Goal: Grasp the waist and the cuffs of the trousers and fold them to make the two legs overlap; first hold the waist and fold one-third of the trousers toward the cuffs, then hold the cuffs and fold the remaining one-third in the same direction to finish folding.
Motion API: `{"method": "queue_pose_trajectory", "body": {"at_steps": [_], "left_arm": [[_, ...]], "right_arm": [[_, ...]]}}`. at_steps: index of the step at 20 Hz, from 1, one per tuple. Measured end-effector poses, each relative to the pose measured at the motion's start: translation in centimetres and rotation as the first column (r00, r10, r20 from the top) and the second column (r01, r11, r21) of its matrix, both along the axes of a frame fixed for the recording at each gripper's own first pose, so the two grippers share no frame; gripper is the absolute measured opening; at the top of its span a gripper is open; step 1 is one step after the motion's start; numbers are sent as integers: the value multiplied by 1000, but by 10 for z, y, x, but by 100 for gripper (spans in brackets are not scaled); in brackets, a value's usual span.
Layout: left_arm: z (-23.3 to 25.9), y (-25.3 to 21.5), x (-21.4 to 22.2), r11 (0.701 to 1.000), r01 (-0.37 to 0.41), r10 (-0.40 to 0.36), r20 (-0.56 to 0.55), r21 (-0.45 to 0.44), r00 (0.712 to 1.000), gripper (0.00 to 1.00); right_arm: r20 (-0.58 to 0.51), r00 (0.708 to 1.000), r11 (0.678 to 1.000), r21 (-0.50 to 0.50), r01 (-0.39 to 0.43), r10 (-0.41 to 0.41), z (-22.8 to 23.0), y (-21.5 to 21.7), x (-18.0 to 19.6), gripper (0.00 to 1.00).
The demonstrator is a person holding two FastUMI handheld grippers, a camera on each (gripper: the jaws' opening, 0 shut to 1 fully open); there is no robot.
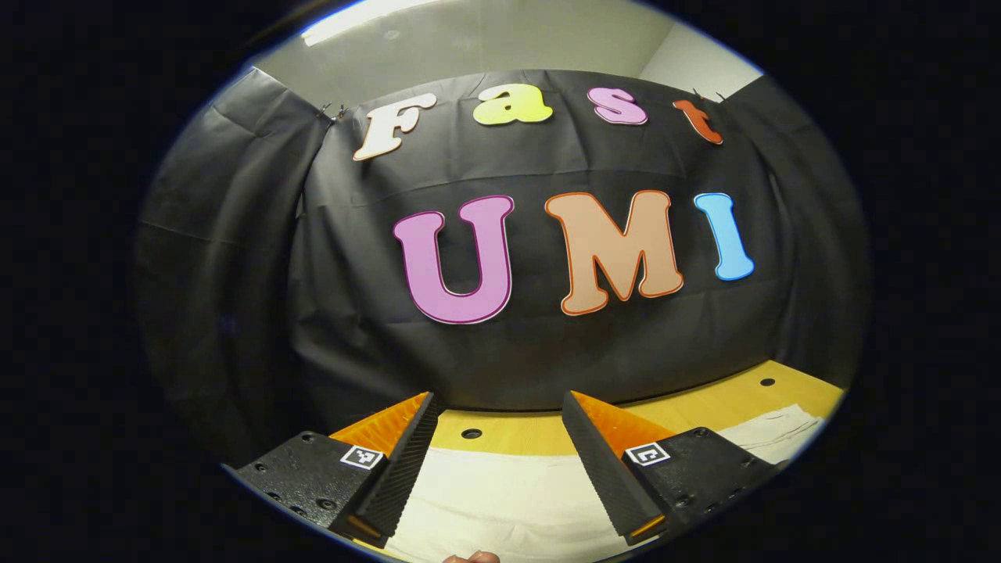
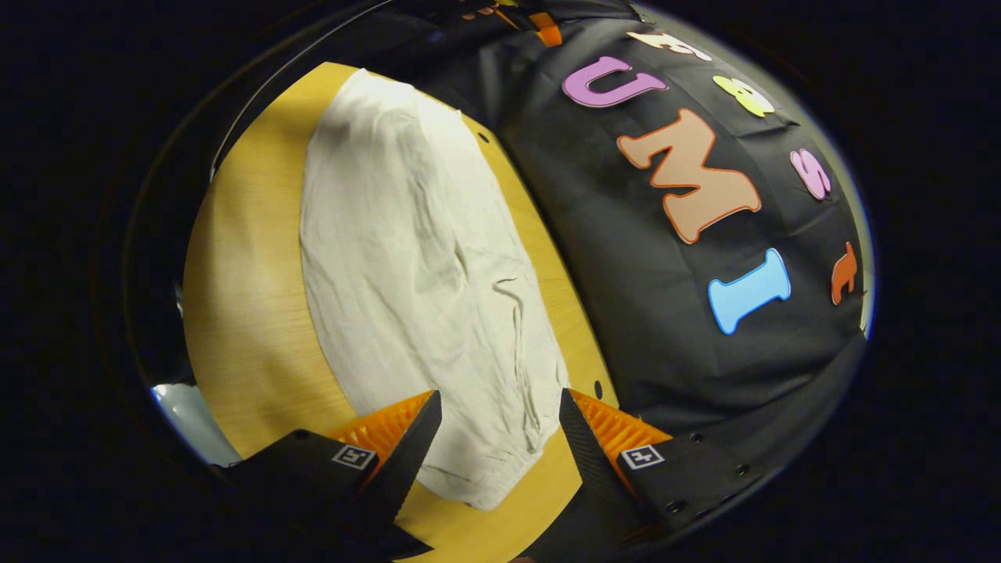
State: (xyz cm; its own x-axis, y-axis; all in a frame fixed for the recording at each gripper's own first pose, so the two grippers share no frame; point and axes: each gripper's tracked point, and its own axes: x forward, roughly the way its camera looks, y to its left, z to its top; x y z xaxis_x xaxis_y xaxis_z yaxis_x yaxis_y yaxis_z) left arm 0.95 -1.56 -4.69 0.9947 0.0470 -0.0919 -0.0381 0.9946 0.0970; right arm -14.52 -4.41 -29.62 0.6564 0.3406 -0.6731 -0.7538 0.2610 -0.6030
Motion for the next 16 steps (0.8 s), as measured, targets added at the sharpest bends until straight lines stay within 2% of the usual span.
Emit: {"method": "queue_pose_trajectory", "body": {"at_steps": [1,4,9,14,16], "left_arm": [[-3,1,-1,1000,-3,3,-6,0,1000,96],[-9,3,-2,1000,-9,9,-19,0,1000,96],[-15,7,-2,1000,-15,15,-31,1,999,96],[-17,10,-6,1000,-17,18,-38,13,999,96],[-21,11,-7,1000,-20,21,-43,15,999,96]], "right_arm": [[-17,1000,1000,-21,-18,18,-5,-1,-4,99],[-83,996,997,-65,-51,46,-23,-11,-19,100],[-153,987,989,-134,-68,47,-48,-27,-35,98],[-133,990,986,-152,-68,48,-56,-23,-27,94],[-123,992,986,-157,-59,40,-58,-19,-20,89]]}}
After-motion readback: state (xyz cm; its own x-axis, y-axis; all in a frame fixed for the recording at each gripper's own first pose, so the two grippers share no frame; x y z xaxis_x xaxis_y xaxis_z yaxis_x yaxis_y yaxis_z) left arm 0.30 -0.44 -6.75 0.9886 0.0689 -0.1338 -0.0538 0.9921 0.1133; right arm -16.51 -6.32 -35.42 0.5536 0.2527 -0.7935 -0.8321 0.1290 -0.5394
